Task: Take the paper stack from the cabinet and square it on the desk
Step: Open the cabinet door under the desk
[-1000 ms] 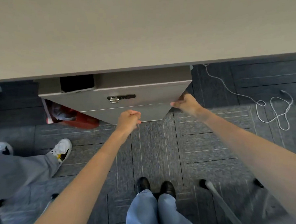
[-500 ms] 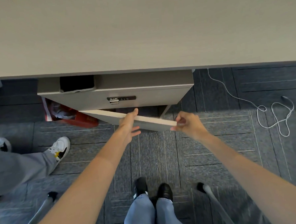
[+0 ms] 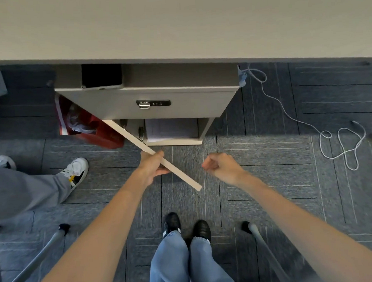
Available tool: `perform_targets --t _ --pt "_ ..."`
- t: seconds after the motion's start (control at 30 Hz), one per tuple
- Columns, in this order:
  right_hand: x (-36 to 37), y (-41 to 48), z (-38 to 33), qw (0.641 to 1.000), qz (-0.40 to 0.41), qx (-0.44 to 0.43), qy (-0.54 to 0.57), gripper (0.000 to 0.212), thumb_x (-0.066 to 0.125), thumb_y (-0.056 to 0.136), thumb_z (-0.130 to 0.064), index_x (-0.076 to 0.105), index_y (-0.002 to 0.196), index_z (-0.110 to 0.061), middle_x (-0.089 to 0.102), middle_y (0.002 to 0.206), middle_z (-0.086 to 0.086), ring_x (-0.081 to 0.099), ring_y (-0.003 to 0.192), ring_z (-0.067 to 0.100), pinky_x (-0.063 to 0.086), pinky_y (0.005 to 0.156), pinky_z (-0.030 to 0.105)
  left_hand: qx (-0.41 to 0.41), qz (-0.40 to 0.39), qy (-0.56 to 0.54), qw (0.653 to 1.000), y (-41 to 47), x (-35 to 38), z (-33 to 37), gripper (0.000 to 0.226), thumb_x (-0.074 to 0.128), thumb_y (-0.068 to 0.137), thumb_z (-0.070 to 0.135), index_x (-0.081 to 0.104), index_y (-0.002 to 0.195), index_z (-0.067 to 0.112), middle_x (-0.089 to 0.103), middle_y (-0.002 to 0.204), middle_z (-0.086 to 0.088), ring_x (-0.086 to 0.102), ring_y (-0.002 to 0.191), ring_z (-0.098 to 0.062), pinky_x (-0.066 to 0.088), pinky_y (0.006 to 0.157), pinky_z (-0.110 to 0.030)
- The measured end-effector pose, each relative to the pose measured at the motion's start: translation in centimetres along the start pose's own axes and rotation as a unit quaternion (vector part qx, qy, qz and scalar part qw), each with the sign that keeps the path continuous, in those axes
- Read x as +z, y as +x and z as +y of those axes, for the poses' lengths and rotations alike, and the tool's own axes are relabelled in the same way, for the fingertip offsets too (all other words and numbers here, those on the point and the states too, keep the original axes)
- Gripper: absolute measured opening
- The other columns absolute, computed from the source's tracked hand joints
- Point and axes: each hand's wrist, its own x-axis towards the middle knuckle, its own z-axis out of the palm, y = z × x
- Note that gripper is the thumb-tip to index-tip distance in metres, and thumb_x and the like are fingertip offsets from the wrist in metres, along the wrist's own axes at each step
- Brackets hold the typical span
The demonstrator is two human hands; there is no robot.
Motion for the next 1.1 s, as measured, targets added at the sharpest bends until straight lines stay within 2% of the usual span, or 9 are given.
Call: perform_targets --t 0.2,0.3,0.4,0.57,0.63,0.8,0.93,1.0,1.1 --pt "2.3 -0.1 -2.0 0.999 0.037 -0.02 0.033 0.022 0.048 0.091 0.009 0.064 0.095 -0.006 0.066 0.098 0.009 0.063 0.097 0.02 0.05 0.096 0.031 0.022 0.025 0.102 0.994 -1.3 -3.2 -2.4 0.047 0.05 0.093 0.008 0.034 0.137 0.01 0.06 0.124 -0.018 0.064 0.101 -0.033 0.056 0.048 -0.032" --pt "4.1 -0.3 -2.7 0.997 0.045 -0.019 0.053 0.028 0.046 0.09 0.012 0.062 0.088 -0.01 0.064 0.087 0.004 0.065 0.095 0.023 0.051 0.096 0.039 0.044 0.075 0.182 0.979 -1.7 -5.3 -3.6 0.043 0.046 0.094 0.009 0.035 0.134 0.007 0.059 0.126 -0.018 0.061 0.108 -0.036 0.057 0.061 -0.039" --pt "6.0 -0.7 -2.9 0.997 0.049 -0.028 0.043 0.028 0.048 0.089 0.013 0.061 0.088 -0.013 0.064 0.085 0.002 0.065 0.091 0.019 0.053 0.094 0.038 0.087 0.131 0.29 0.944 -2.7 -6.9 -4.8 0.04 0.042 0.097 0.015 0.029 0.133 0.004 0.058 0.125 -0.022 0.059 0.109 -0.041 0.052 0.087 -0.048" --pt "8.3 -1.2 -3.3 0.998 0.055 -0.012 0.042 0.026 0.048 0.09 0.011 0.06 0.09 -0.012 0.066 0.091 0.009 0.065 0.093 0.021 0.051 0.095 0.035 0.19 0.215 0.424 0.859 -4.0 -9.5 -6.7 0.032 0.038 0.099 0.015 0.032 0.126 -0.001 0.061 0.109 -0.031 0.061 0.094 -0.048 0.043 0.072 -0.046" --pt "9.1 -1.2 -3.5 0.997 0.06 -0.005 0.049 0.026 0.047 0.089 0.01 0.06 0.088 -0.012 0.068 0.092 0.011 0.066 0.096 0.024 0.051 0.095 0.038 0.221 0.24 0.445 0.834 -4.1 -10.6 -7.3 0.032 0.04 0.096 0.009 0.034 0.125 -0.001 0.059 0.113 -0.03 0.059 0.095 -0.049 0.043 0.071 -0.048" --pt "11.0 -1.1 -4.1 0.997 0.055 -0.007 0.05 0.026 0.045 0.089 0.011 0.059 0.09 -0.011 0.067 0.09 0.008 0.066 0.096 0.024 0.052 0.094 0.041 0.267 0.24 0.448 0.819 -3.5 -14.2 -8.0 0.07 0.046 0.082 -0.01 0.022 0.146 0.005 0.044 0.134 -0.023 0.054 0.107 -0.047 0.049 0.079 -0.057" --pt "12.0 -0.7 -5.0 0.996 0.052 0.002 0.068 0.024 0.047 0.089 0.009 0.058 0.091 -0.011 0.067 0.093 0.01 0.065 0.096 0.024 0.051 0.096 0.042 0.313 0.203 0.461 0.805 -3.9 -14.4 -8.7 0.084 0.051 0.083 -0.011 0.007 0.153 0.007 0.039 0.144 -0.02 0.051 0.116 -0.04 0.052 0.082 -0.051" --pt "12.3 -0.3 -5.3 0.996 0.055 0.008 0.075 0.025 0.047 0.089 0.009 0.058 0.09 -0.013 0.067 0.095 0.011 0.065 0.097 0.024 0.051 0.096 0.041 0.361 0.221 0.481 0.768 -3.8 -14.2 -9.0 0.092 0.054 0.076 -0.018 0.008 0.153 0.003 0.028 0.154 -0.019 0.04 0.134 -0.035 0.046 0.101 -0.047" --pt "12.5 0.7 -5.2 0.995 0.062 0.013 0.071 0.027 0.046 0.088 0.011 0.058 0.091 -0.013 0.068 0.096 0.01 0.065 0.098 0.025 0.052 0.094 0.041 0.432 0.233 0.56 0.668 -3.2 -14.5 -8.6 0.097 0.053 0.065 -0.026 0.018 0.151 0.002 0.017 0.161 -0.016 0.016 0.149 -0.029 0.012 0.122 -0.047"
